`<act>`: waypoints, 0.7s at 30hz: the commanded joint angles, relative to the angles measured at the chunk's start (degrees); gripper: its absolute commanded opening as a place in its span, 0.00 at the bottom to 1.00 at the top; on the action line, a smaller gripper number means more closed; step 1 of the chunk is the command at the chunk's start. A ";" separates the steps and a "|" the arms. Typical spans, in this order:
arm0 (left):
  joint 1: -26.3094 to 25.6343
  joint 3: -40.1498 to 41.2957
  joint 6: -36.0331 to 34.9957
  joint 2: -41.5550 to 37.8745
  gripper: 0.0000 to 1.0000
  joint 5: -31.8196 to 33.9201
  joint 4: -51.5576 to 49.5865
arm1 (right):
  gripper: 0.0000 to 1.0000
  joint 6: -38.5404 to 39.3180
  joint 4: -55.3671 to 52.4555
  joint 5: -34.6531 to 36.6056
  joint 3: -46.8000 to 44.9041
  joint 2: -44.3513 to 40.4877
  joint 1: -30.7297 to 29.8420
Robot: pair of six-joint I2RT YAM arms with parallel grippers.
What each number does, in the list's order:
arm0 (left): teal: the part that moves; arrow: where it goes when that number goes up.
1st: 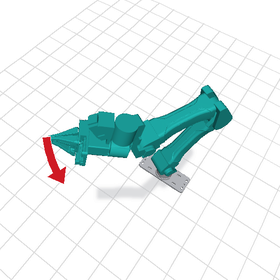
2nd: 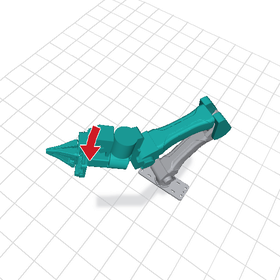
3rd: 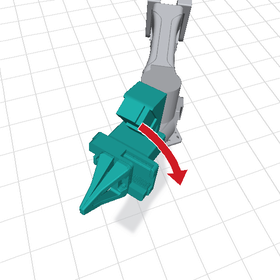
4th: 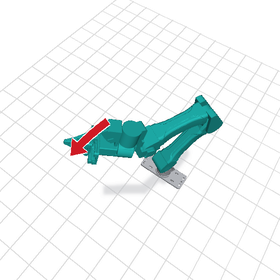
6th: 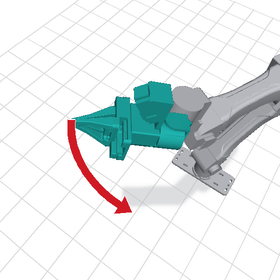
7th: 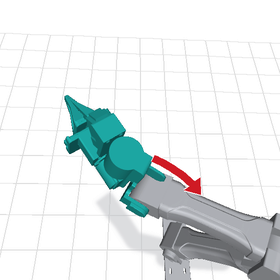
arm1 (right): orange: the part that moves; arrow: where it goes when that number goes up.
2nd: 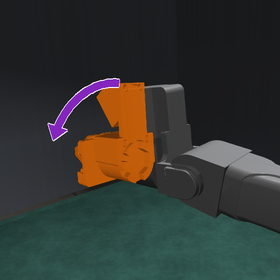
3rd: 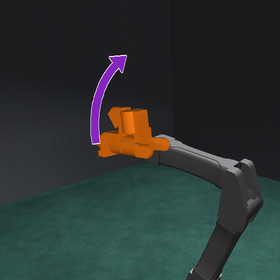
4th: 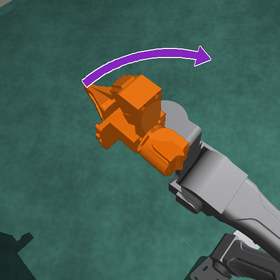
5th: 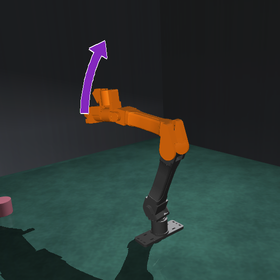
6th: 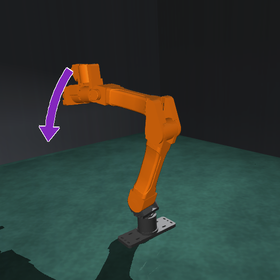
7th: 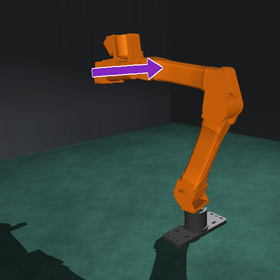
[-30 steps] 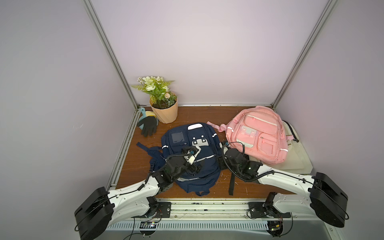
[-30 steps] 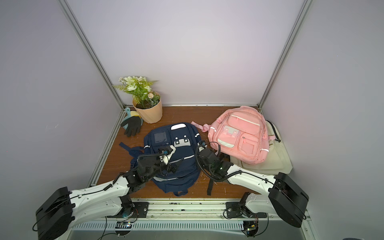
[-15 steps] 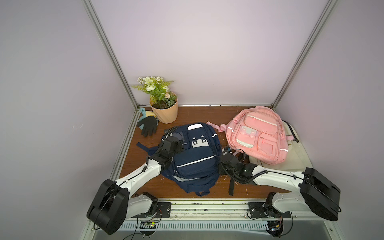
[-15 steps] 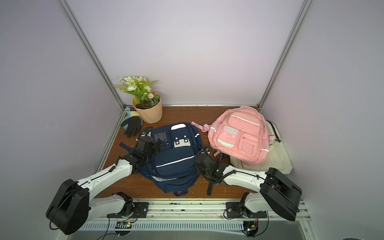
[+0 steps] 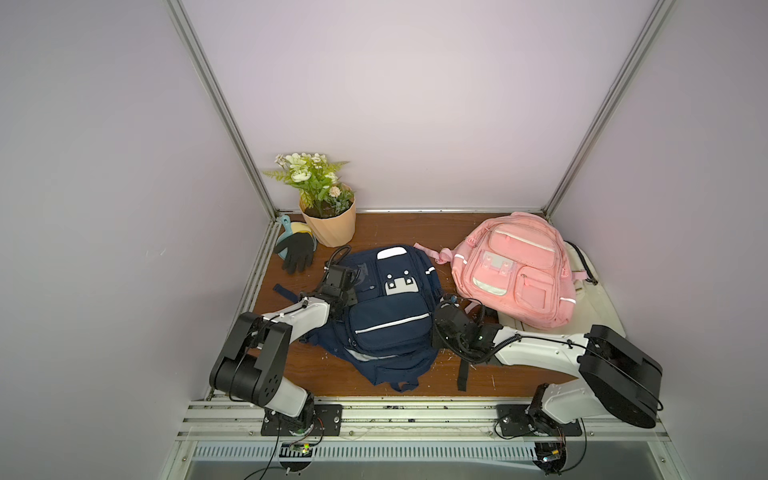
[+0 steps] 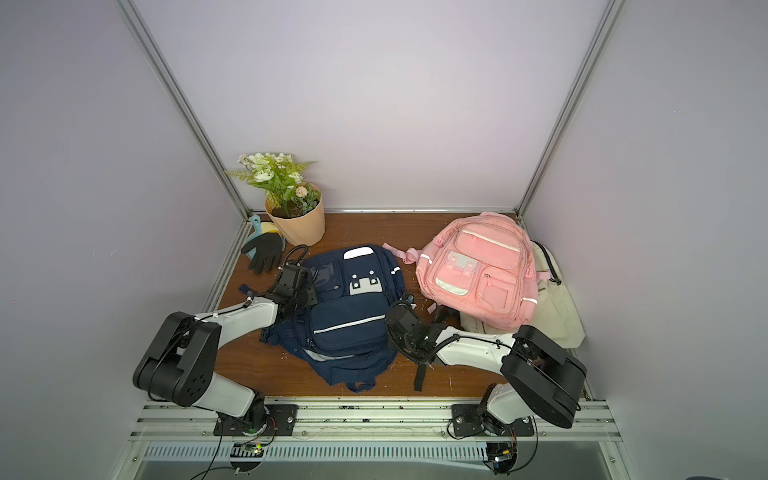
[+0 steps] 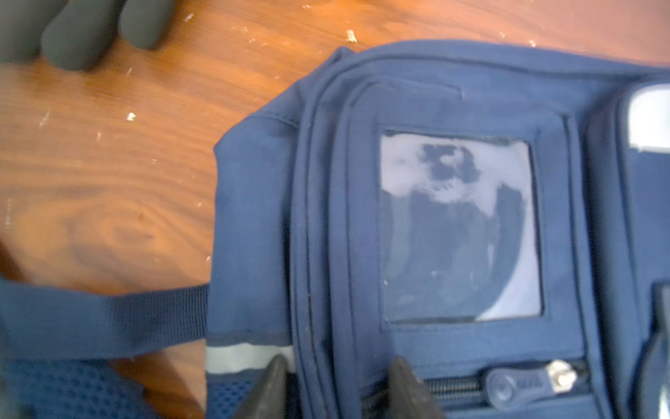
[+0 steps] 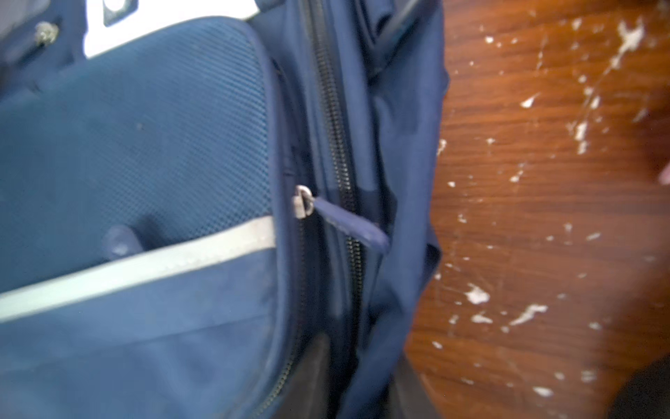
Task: Zip up the backpack
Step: Adjust the backpack at the center of the board.
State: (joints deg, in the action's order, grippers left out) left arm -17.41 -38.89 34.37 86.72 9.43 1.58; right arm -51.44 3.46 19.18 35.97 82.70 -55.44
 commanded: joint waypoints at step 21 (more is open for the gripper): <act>-10.28 9.17 12.92 -22.44 0.00 2.15 -4.06 | 0.00 19.82 -10.63 3.80 27.98 5.28 16.65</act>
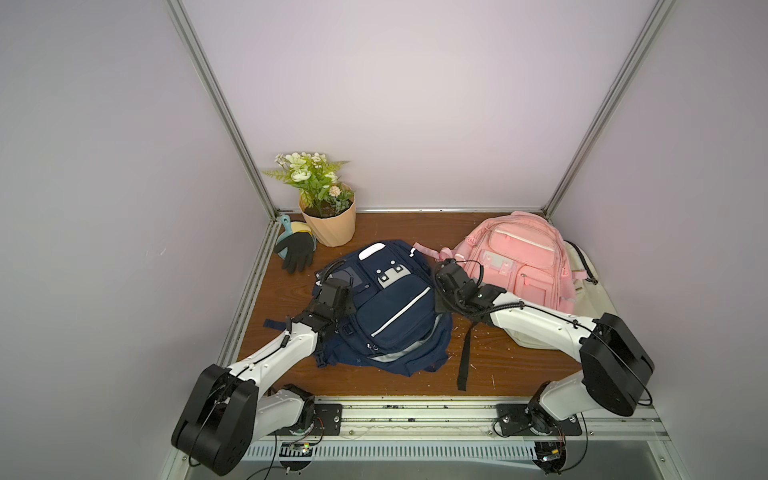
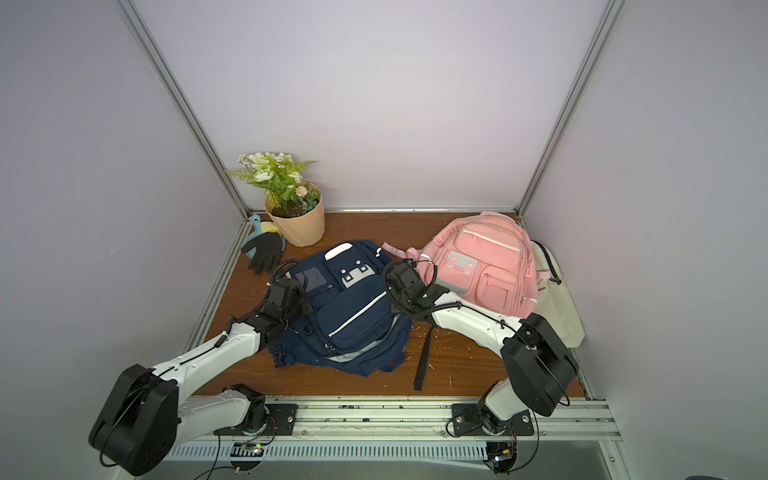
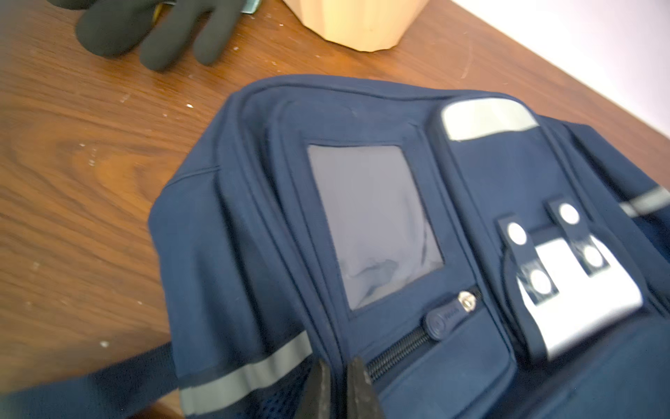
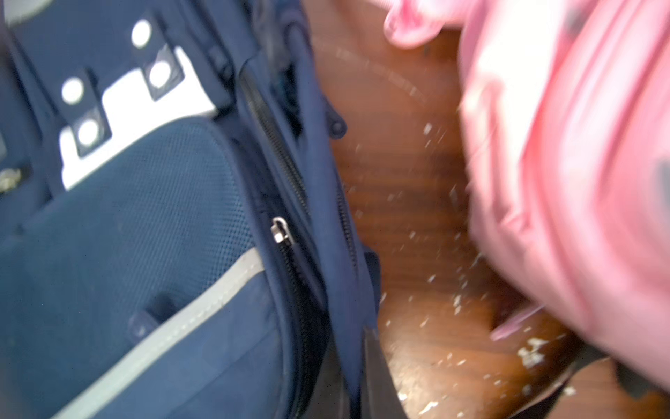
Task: Zip up the backpack
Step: Adjust the backpack at the center of the board, then zip the zipper on the backpack.
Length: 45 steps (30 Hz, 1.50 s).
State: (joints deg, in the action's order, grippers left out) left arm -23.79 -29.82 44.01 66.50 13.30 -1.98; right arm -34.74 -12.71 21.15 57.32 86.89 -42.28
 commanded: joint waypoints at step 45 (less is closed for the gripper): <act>-11.98 -2.61 16.64 7.03 0.00 0.94 5.16 | 0.26 -6.82 6.88 5.29 -9.85 1.23 -29.66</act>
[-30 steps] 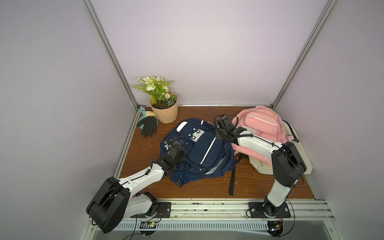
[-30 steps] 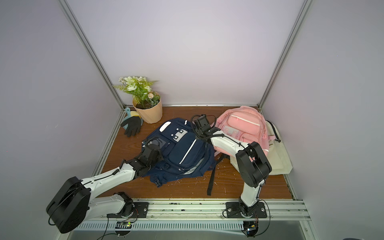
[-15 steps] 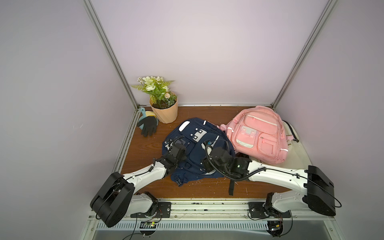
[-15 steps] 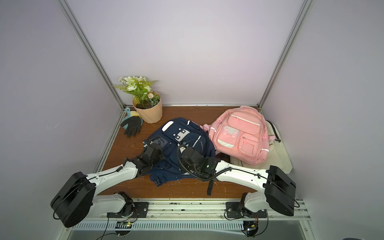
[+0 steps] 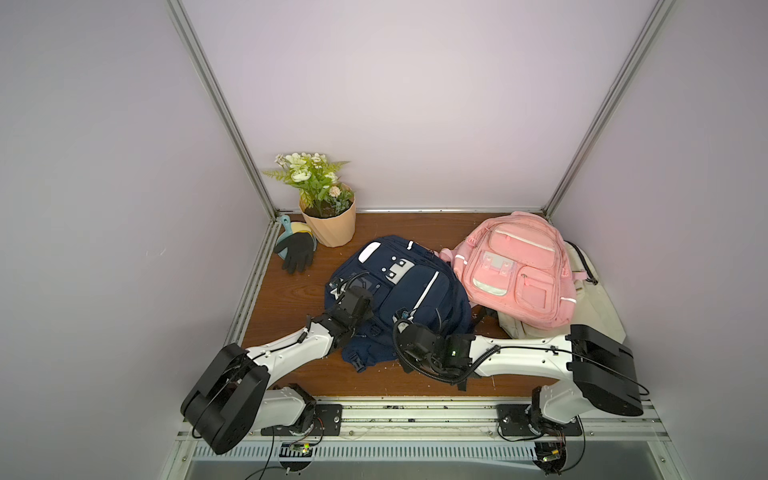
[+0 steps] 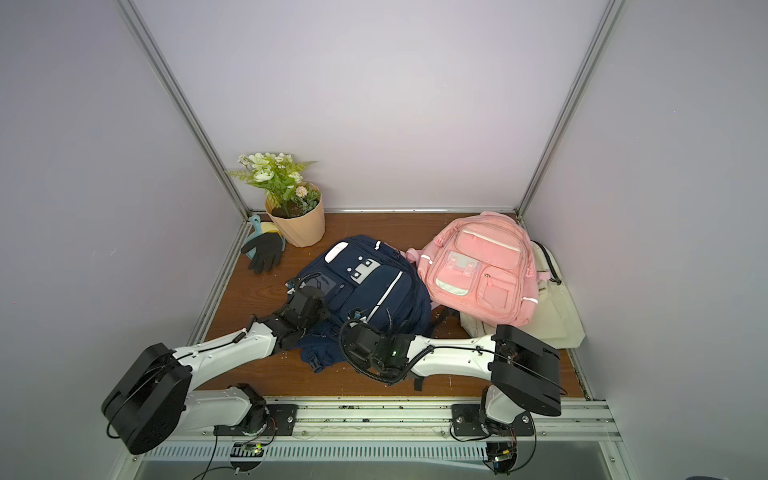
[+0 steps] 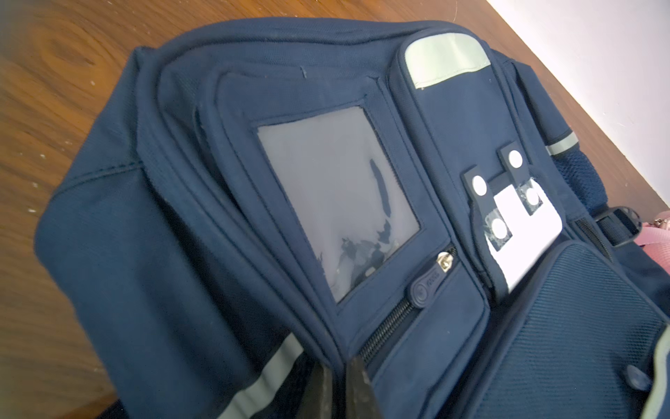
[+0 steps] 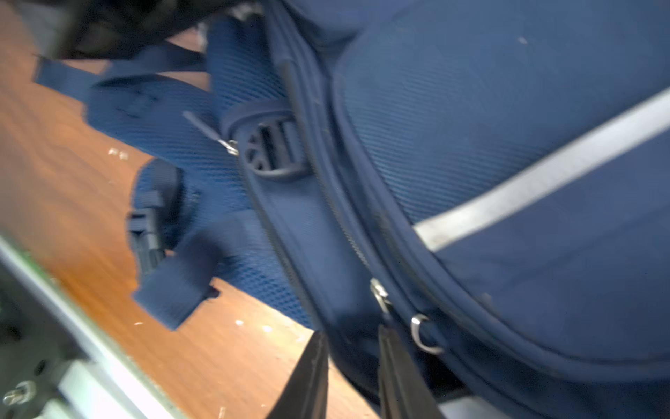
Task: Zip up the backpack
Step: Zip the zipper on the backpack.
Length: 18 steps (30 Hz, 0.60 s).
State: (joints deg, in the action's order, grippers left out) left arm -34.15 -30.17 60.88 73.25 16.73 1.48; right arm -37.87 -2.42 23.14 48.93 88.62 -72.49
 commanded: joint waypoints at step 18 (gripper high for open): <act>-1.62 -1.73 -0.41 -0.74 0.01 -1.28 0.41 | 0.36 0.24 1.78 5.30 -6.78 -4.63 8.14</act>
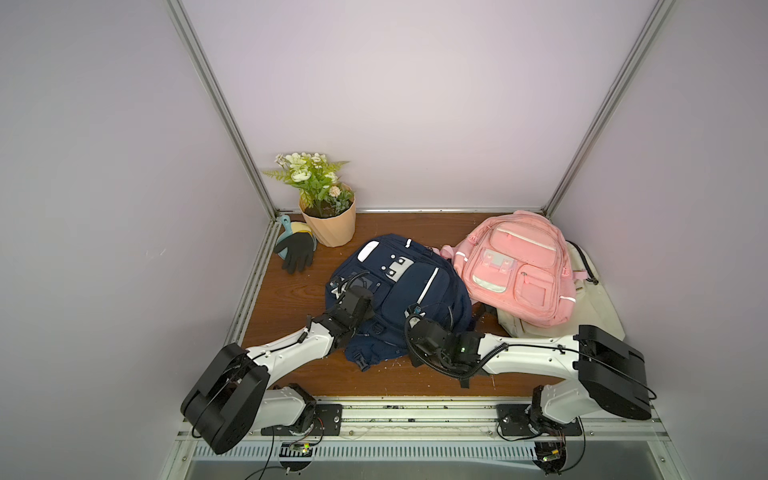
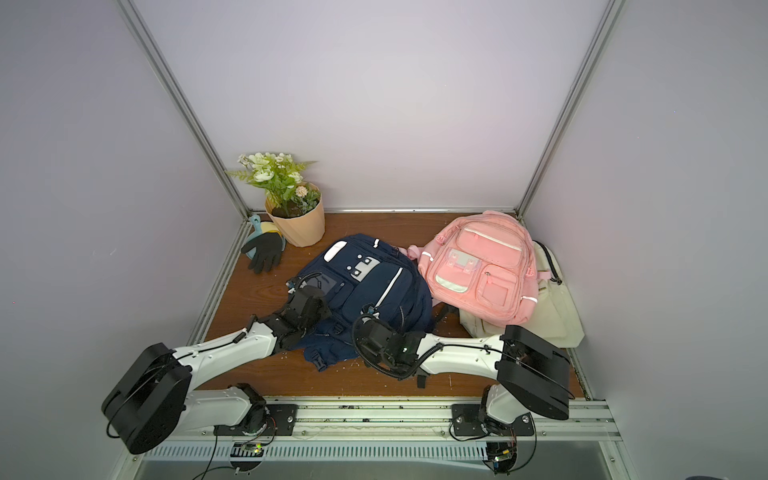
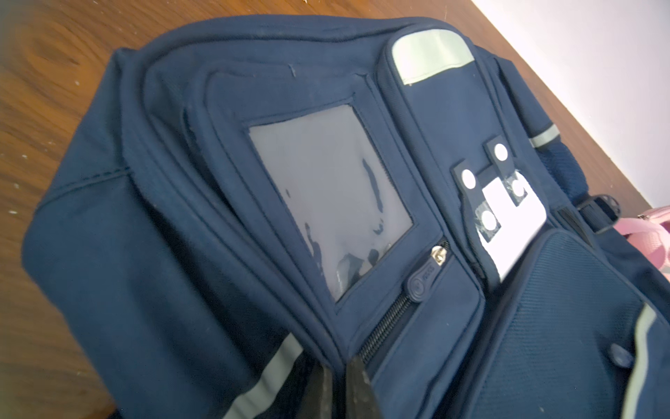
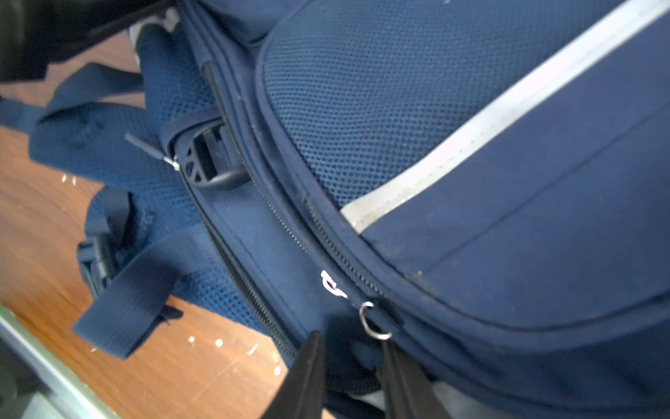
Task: Zip up the backpack
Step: Zip the zipper on the backpack.
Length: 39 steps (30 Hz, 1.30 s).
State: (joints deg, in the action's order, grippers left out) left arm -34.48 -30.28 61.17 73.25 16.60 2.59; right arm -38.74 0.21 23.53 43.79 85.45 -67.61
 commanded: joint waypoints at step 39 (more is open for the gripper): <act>-1.29 -2.67 -1.85 2.86 0.01 -4.07 0.56 | 0.38 23.21 21.15 -6.70 -8.21 -5.15 7.72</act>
State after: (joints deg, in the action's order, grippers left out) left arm -34.63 -31.24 61.19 75.20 16.58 3.20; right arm -19.99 12.01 19.94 34.85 79.13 -60.29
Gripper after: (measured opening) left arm 0.114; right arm 0.375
